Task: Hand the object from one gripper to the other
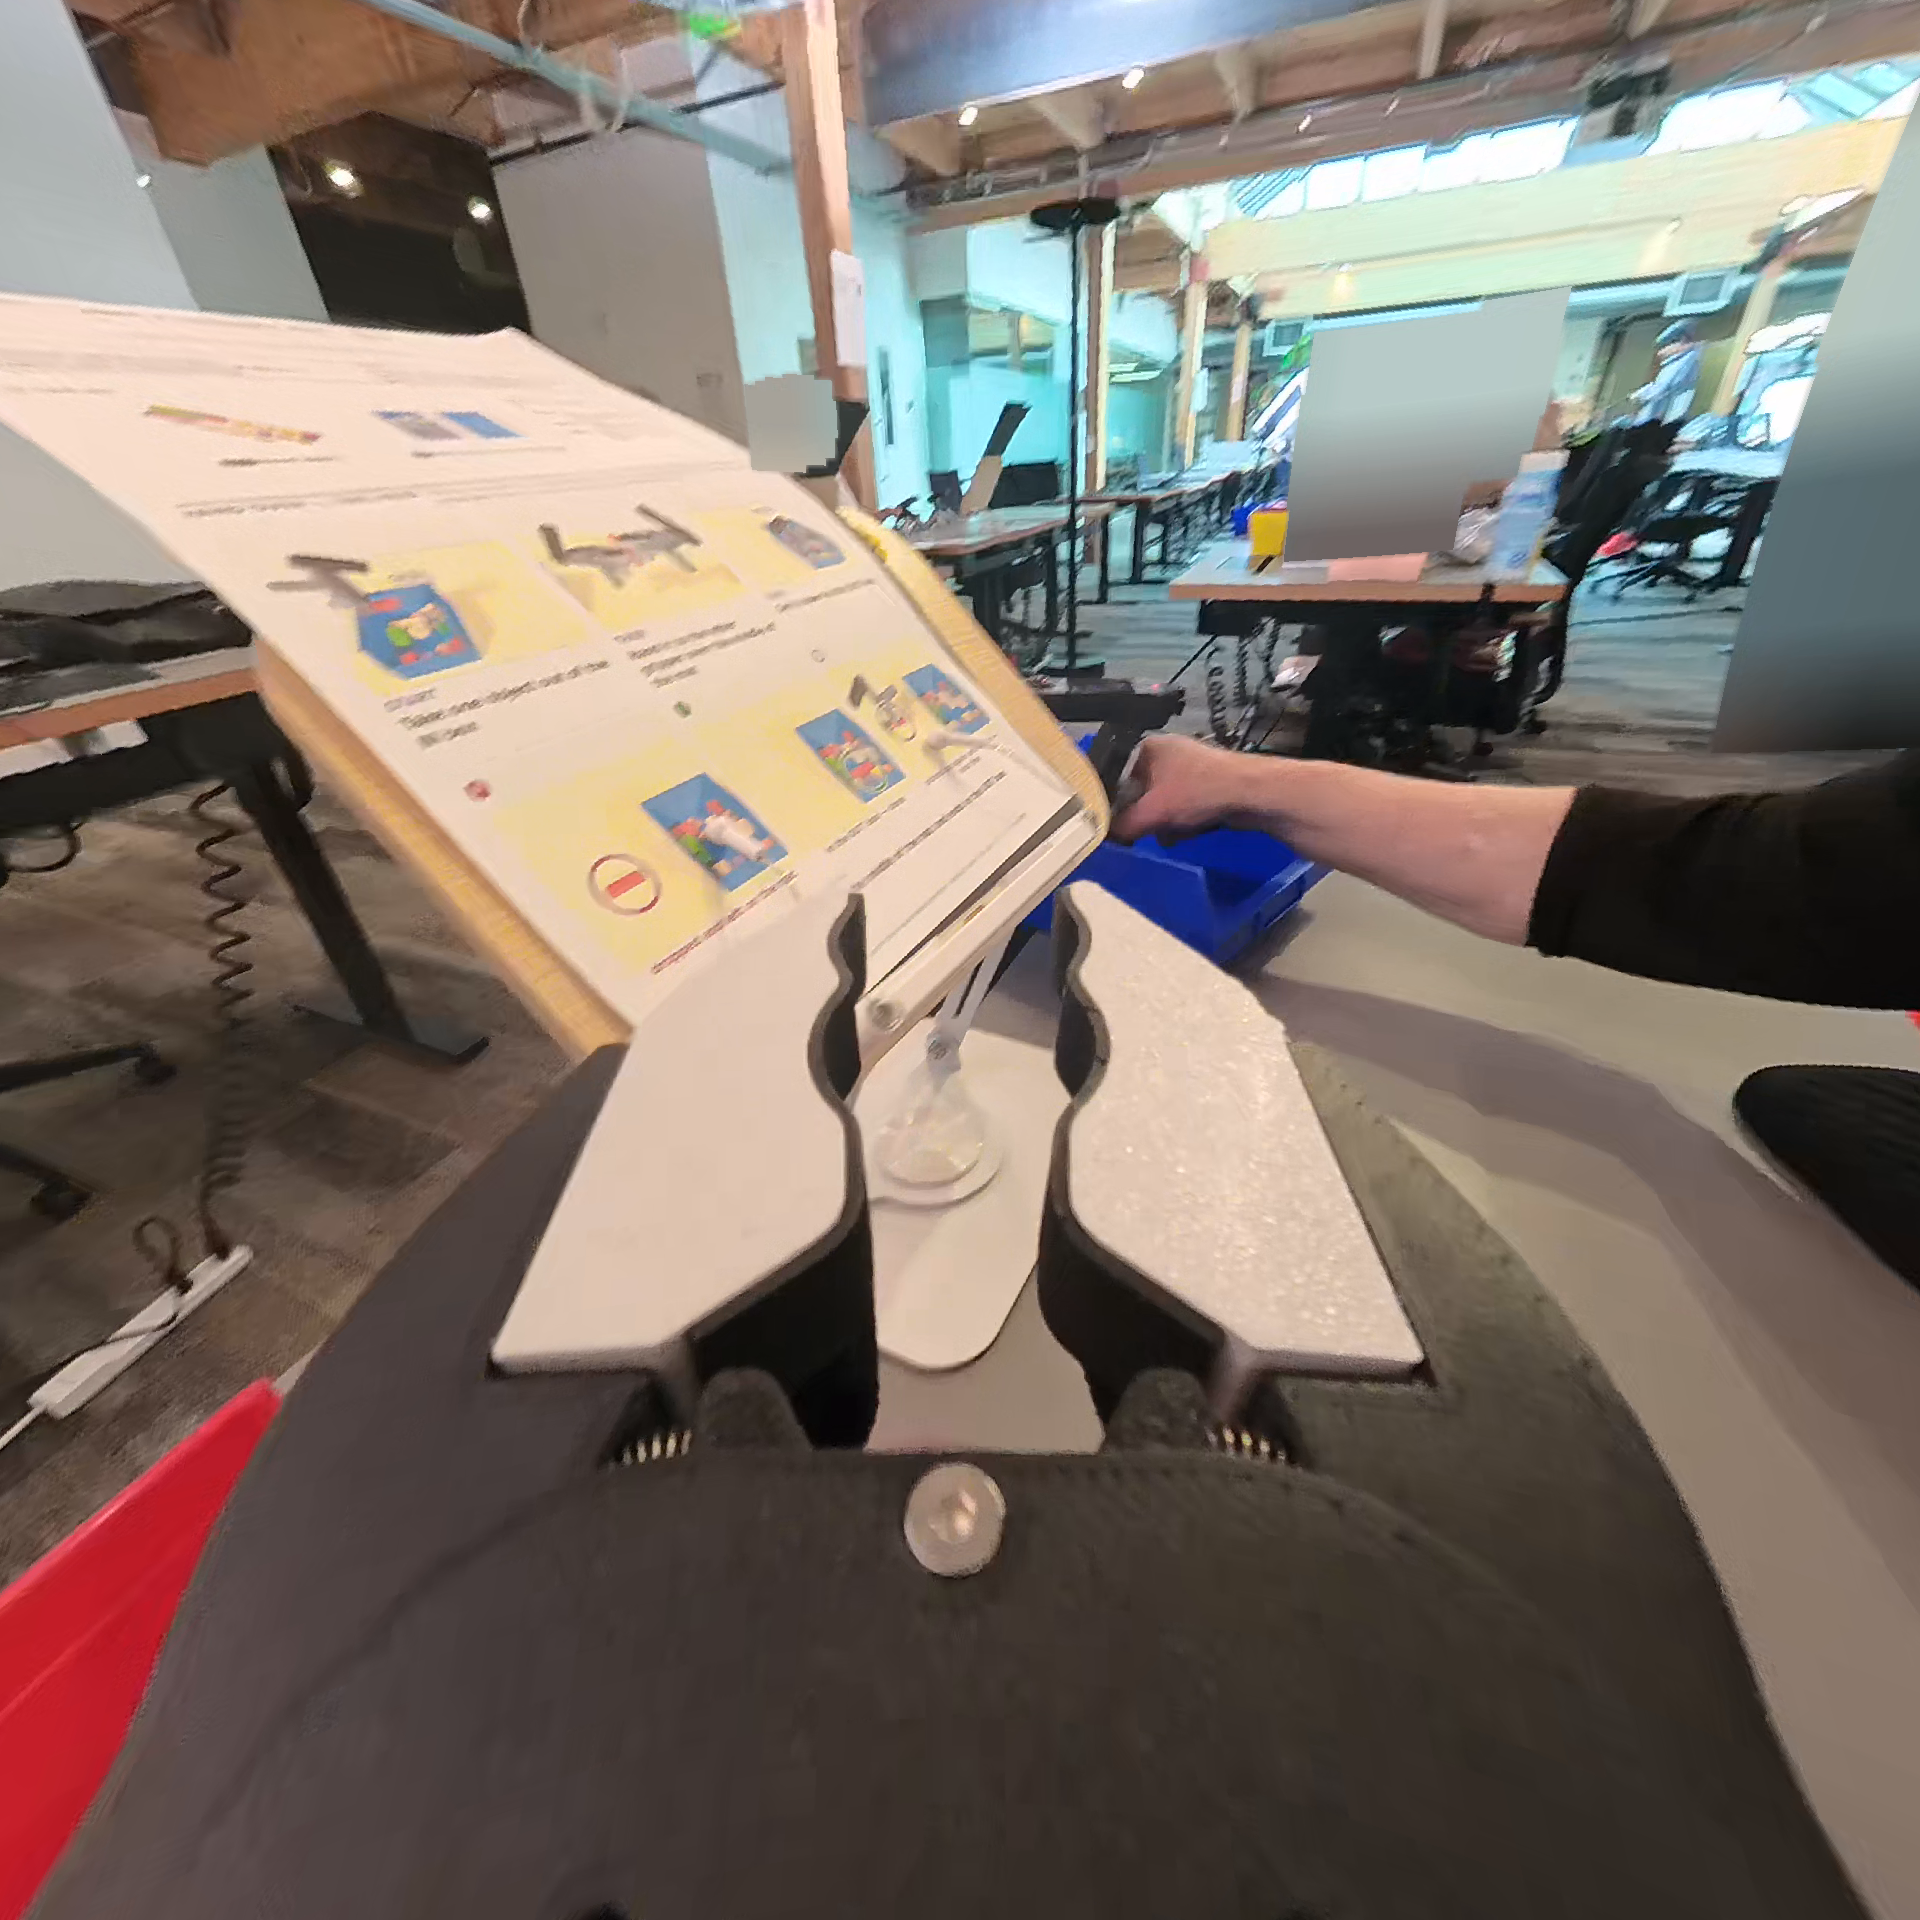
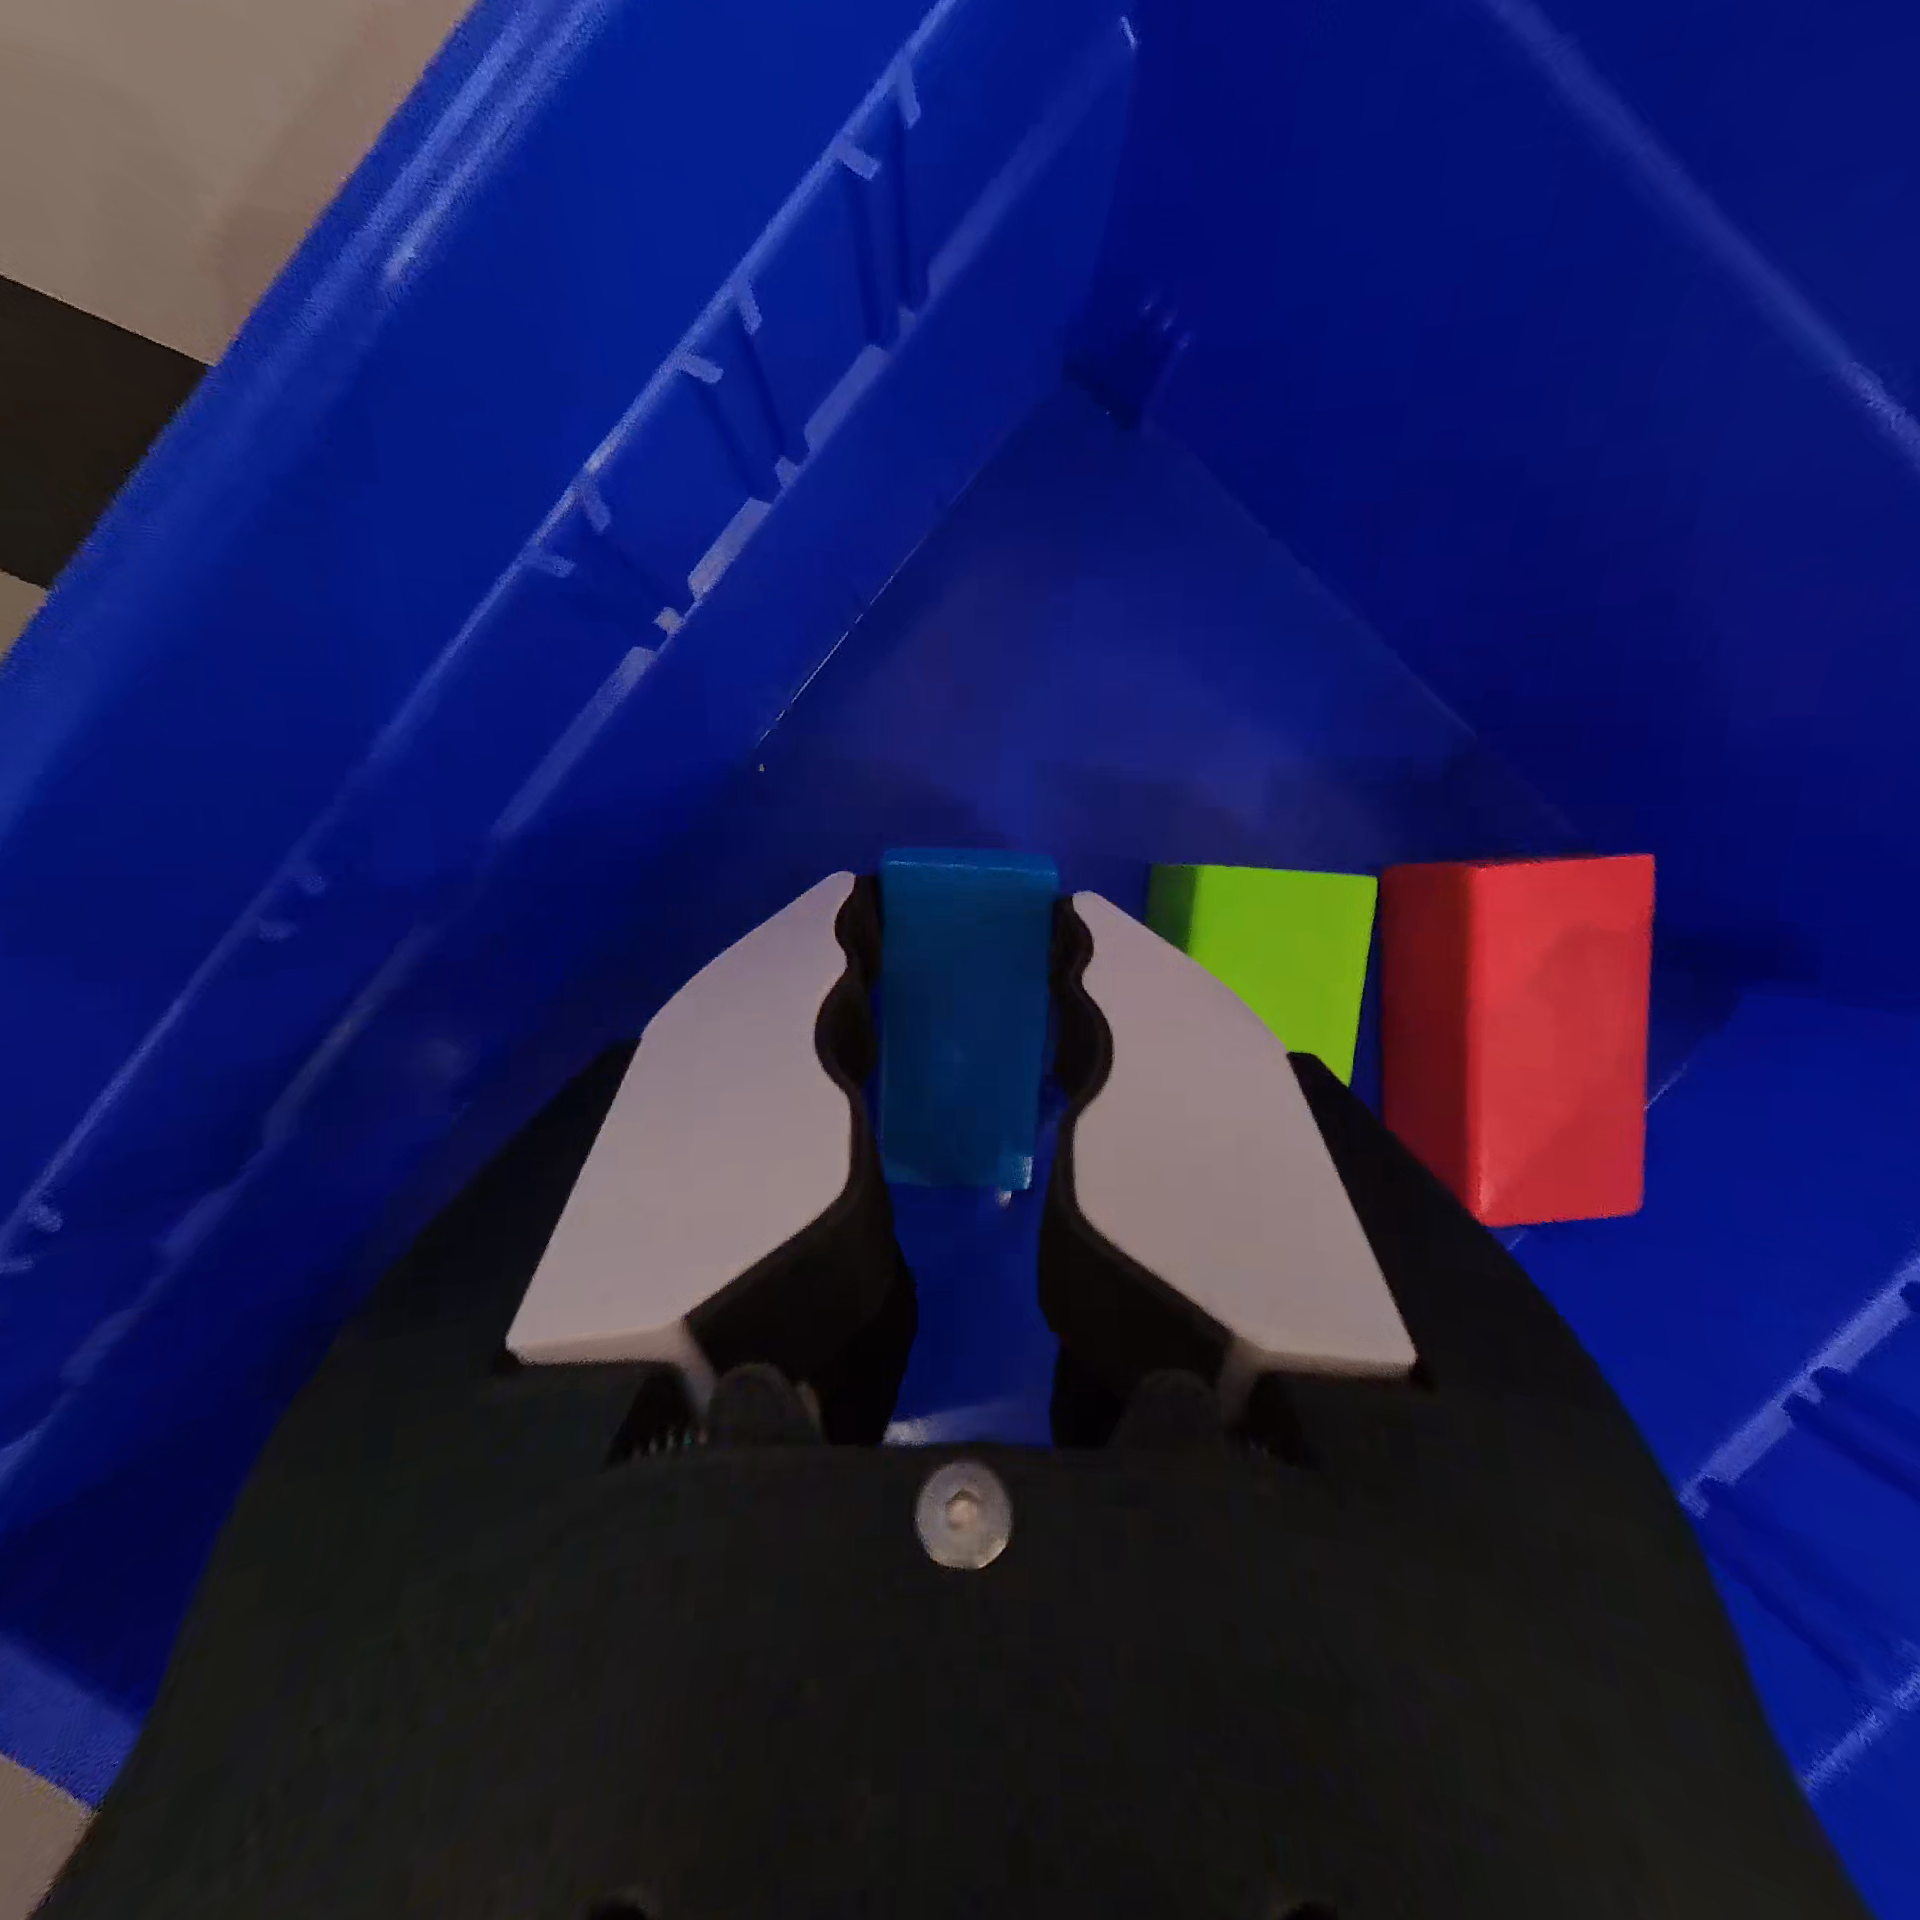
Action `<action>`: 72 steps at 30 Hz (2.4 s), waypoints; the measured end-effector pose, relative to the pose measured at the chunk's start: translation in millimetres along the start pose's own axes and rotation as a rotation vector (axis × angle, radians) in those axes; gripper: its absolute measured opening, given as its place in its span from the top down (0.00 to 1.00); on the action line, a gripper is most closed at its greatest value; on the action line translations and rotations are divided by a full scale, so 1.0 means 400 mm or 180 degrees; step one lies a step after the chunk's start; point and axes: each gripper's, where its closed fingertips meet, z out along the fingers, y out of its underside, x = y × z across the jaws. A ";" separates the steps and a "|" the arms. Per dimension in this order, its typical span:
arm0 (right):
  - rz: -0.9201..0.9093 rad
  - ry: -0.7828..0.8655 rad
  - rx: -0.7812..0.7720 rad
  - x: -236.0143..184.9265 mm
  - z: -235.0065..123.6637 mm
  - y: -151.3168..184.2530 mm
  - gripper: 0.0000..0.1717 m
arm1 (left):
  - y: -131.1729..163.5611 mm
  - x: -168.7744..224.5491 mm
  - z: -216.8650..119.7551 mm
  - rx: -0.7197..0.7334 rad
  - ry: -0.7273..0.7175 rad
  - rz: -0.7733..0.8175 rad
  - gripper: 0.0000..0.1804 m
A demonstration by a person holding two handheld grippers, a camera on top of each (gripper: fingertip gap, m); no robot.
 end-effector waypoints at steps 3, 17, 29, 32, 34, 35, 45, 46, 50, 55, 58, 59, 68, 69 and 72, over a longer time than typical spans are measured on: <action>-0.0028 0.0029 -0.0087 0.002 0.017 0.008 0.82 | 0.019 -0.024 -0.012 -0.0142 -0.0129 0.0006 0.81; -0.0119 0.0079 0.0109 -0.013 -0.051 0.008 0.68 | 0.267 -0.162 -0.178 -0.1967 -0.1007 -0.0344 0.71; -0.0158 0.0157 0.0816 -0.096 -0.239 -0.048 0.73 | 0.571 -0.079 -0.330 -0.4116 -0.0691 -0.0983 0.56; -0.0202 0.0160 0.0908 -0.113 -0.260 -0.058 0.74 | 0.596 -0.073 -0.333 -0.4356 -0.0679 -0.1018 0.56; -0.0222 0.0164 0.0954 -0.121 -0.270 -0.063 0.74 | 0.618 -0.064 -0.339 -0.4509 -0.0638 -0.1063 0.56; -0.0231 0.0164 0.0975 -0.124 -0.275 -0.065 0.73 | 0.627 -0.062 -0.340 -0.4563 -0.0639 -0.1109 0.56; -0.0351 0.0213 0.1188 -0.160 -0.331 -0.086 0.75 | 0.654 -0.053 -0.342 -0.4613 -0.0558 -0.1313 0.61; -0.0372 0.0227 0.1219 -0.165 -0.341 -0.090 0.75 | 0.653 -0.057 -0.344 -0.4590 -0.0566 -0.1316 0.61; -0.0474 0.0314 0.1402 -0.190 -0.396 -0.111 0.75 | 0.643 -0.082 -0.349 -0.4446 -0.0719 -0.1180 0.61; -0.0754 0.0181 0.1925 -0.294 -0.526 -0.159 0.75 | 0.555 -0.137 -0.334 -0.3884 -0.1062 -0.0871 0.61; -0.1044 -0.0670 0.2246 -0.477 -0.617 -0.182 0.73 | 0.417 -0.146 -0.289 -0.3207 -0.1171 -0.0352 0.61; -0.1168 -0.1038 0.2334 -0.553 -0.646 -0.184 0.73 | 0.360 -0.135 -0.262 -0.2910 -0.1131 -0.0169 0.61; -0.1257 -0.4073 0.1924 -1.068 -0.721 -0.157 0.68 | -0.023 0.168 0.025 -0.0989 -0.0235 0.1642 0.61; -0.1221 -0.4298 0.1811 -1.096 -0.717 -0.154 0.66 | -0.031 0.203 0.050 -0.0950 -0.0147 0.1763 0.61; -0.1132 -0.4778 0.1625 -1.144 -0.716 -0.151 0.67 | -0.047 0.280 0.105 -0.0806 0.0030 0.2020 0.61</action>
